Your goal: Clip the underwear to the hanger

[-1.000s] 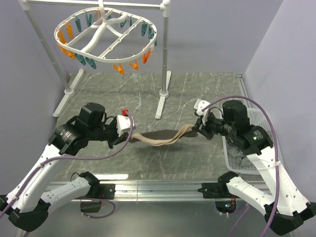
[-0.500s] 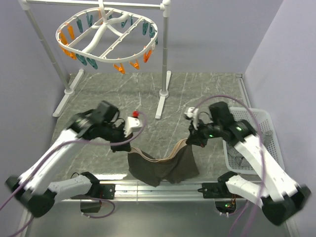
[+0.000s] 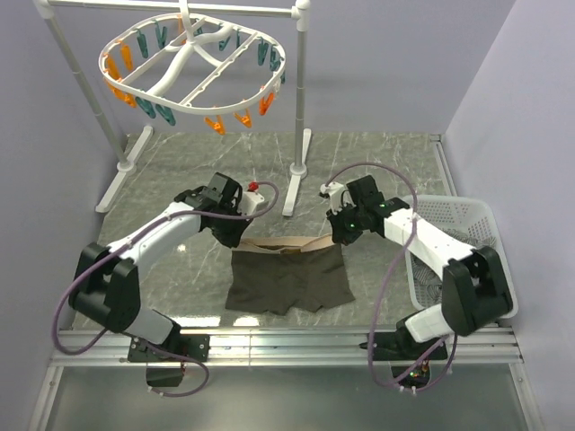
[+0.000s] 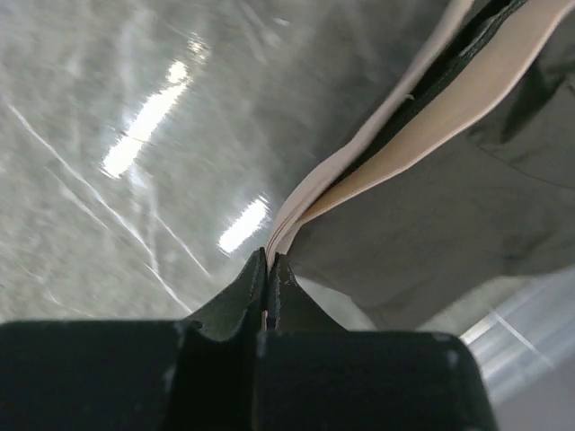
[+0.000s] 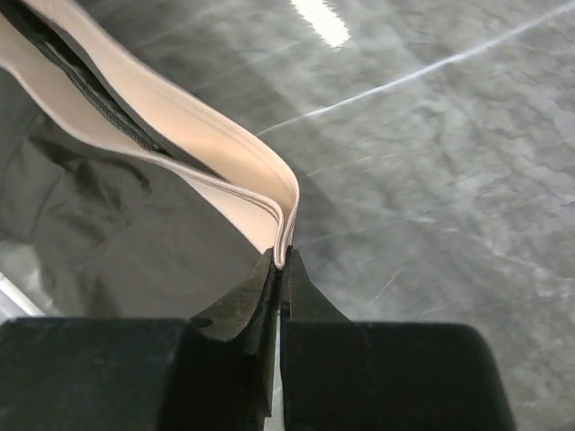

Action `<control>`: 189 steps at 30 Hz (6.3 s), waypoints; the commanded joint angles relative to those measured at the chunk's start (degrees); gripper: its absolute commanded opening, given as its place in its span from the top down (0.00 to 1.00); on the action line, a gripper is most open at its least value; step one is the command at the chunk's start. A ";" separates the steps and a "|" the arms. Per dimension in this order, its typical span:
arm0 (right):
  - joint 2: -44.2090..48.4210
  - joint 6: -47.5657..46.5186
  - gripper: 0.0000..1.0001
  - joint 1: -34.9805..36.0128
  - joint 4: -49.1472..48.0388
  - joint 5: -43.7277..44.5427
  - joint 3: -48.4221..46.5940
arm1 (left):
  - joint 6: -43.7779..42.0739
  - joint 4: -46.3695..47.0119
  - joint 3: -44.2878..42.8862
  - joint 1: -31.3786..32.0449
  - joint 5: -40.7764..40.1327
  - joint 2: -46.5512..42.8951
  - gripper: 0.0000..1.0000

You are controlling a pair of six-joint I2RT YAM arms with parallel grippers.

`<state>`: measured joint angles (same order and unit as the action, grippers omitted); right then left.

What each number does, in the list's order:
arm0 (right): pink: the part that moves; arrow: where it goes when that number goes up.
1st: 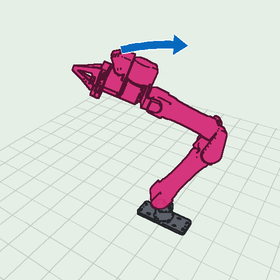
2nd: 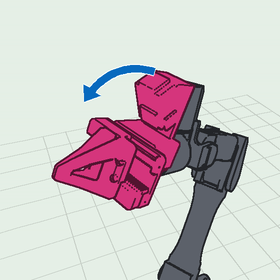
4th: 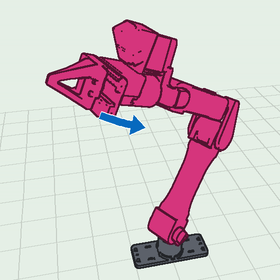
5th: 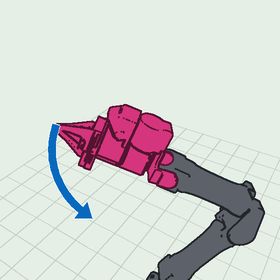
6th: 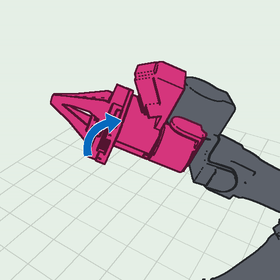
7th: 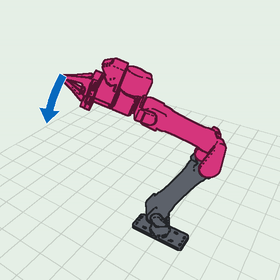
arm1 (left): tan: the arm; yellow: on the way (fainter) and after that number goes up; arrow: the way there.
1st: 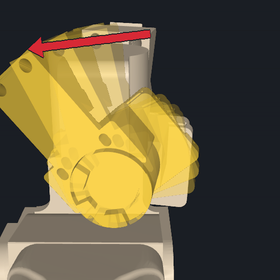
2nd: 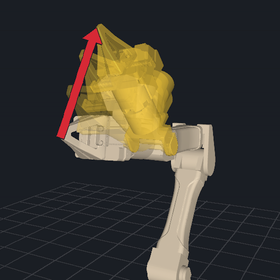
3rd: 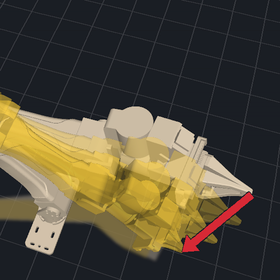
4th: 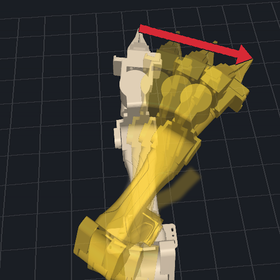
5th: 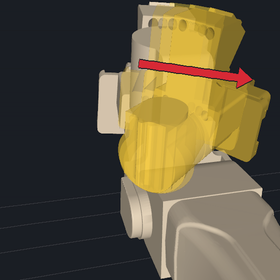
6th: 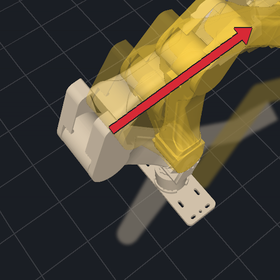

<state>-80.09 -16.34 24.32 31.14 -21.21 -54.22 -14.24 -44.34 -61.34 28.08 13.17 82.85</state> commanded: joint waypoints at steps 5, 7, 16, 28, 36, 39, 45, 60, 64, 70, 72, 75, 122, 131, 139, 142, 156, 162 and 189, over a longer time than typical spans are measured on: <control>-10.77 5.52 1.00 -0.85 -5.12 6.27 -3.79 | 1.67 10.85 0.35 -1.53 -2.54 8.81 0.93; -13.06 6.23 0.89 -0.94 -4.33 6.80 -5.37 | 1.67 11.20 -0.36 -1.71 -1.58 10.39 0.85; -5.79 7.29 0.44 -3.74 0.06 5.13 -8.97 | -2.10 8.31 2.27 -1.71 3.08 -0.83 0.37; 19.00 4.21 0.27 -11.22 2.26 0.03 -13.37 | -3.27 1.09 7.29 -1.80 10.91 -36.43 0.01; 29.20 8.51 0.11 -11.31 -5.38 -3.48 -11.35 | 13.88 10.13 3.86 -1.80 9.33 -43.73 0.01; 29.91 10.10 0.15 -11.22 -8.45 -9.51 -10.12 | 23.27 14.26 2.46 -1.80 10.03 -43.74 0.02; 28.86 13.61 0.21 -7.54 -15.75 -10.80 -10.82 | 33.48 15.86 -6.41 -7.84 3.03 -41.72 0.18; 15.06 9.22 0.26 14.35 -40.44 6.27 -16.00 | 44.38 27.61 -13.55 -20.87 2.56 -34.43 0.48; 9.53 8.78 0.27 15.76 -42.38 6.45 -20.04 | 43.60 31.49 -13.54 -20.87 1.60 -30.91 0.49; 1.01 8.87 0.29 18.22 -44.23 5.40 -27.42 | 45.00 35.63 -13.98 -20.87 2.13 -26.17 0.51; -0.23 7.65 0.29 18.83 -44.23 5.57 -28.57 | 45.53 36.77 -13.37 -20.78 2.47 -25.28 0.51; -2.43 6.76 0.30 19.80 -44.49 5.48 -30.16 | 46.32 38.97 -12.23 -20.60 2.56 -24.93 0.50; -20.27 2.10 0.36 20.95 -46.07 0.64 -45.27 | 48.17 50.14 -10.38 -19.11 2.74 -17.20 0.64; -23.17 2.80 0.39 20.95 -46.43 2.05 -47.56 | 48.17 50.67 -10.11 -19.11 4.06 -17.55 0.65; -24.49 3.24 0.57 20.95 -46.25 1.26 -49.41 | 47.11 47.16 -11.43 -19.29 5.63 -19.21 0.56; -24.32 3.24 0.63 20.95 -46.08 1.17 -49.58 | 46.67 44.52 -12.14 -19.90 6.69 -20.53 0.50; -23.88 4.30 0.76 21.65 -45.90 1.26 -49.58 | 46.58 40.56 -17.67 -20.25 9.24 -18.25 0.37; -23.70 4.56 0.78 21.74 -45.99 1.35 -49.32 | 46.23 41.17 -16.97 -20.25 9.77 -17.11 0.37; -23.35 4.82 0.80 22.00 -45.99 1.26 -48.53 | 47.11 42.93 -12.49 -20.17 9.77 -16.75 0.38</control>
<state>-105.25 -11.60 45.63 -12.36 -18.96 -100.62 33.65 -2.35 -75.26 8.01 23.05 68.10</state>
